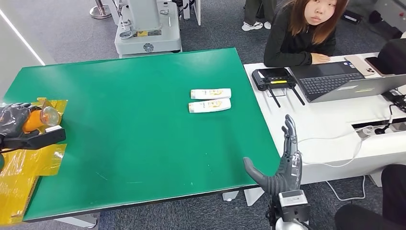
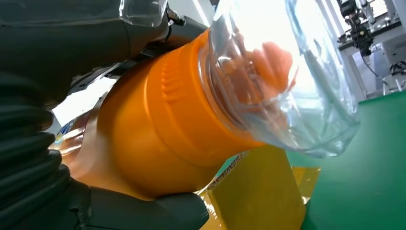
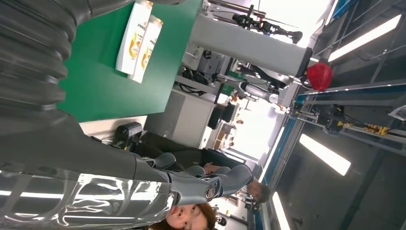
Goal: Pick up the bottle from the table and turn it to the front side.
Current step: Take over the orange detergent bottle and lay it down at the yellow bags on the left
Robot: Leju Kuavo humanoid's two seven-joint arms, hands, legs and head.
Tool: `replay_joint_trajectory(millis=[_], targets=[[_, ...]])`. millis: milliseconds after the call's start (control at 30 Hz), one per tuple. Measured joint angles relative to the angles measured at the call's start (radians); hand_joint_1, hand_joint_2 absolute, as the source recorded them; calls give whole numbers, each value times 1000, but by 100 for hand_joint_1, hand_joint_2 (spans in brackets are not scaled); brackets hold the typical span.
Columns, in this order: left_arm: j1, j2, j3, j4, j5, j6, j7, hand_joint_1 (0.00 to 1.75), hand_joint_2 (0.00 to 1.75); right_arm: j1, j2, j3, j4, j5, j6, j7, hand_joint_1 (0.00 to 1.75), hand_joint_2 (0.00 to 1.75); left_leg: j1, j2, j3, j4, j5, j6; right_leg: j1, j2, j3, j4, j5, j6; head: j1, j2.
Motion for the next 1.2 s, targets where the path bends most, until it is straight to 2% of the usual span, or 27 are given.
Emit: replay_joint_trajectory(millis=[267,733,1200], targets=[[9,-8,0,0,-23,-3,1,175,175,37,8,-2,-43,33,-4,27,0,175,0,0,0,0,0,0,0,0,0,0,0,0,0,0],[12,12,10,0,-5,-50,-19,175,175,82,9,-12,-89,39,1,34,0,175,0,0,0,0,0,0,0,0,0,0,0,0,0,0],[91,15,32,0,13,-45,-18,175,175,98,9,-14,-110,45,8,45,0,175,0,1,0,0,0,0,0,1,0,0,0,0,0,0]])
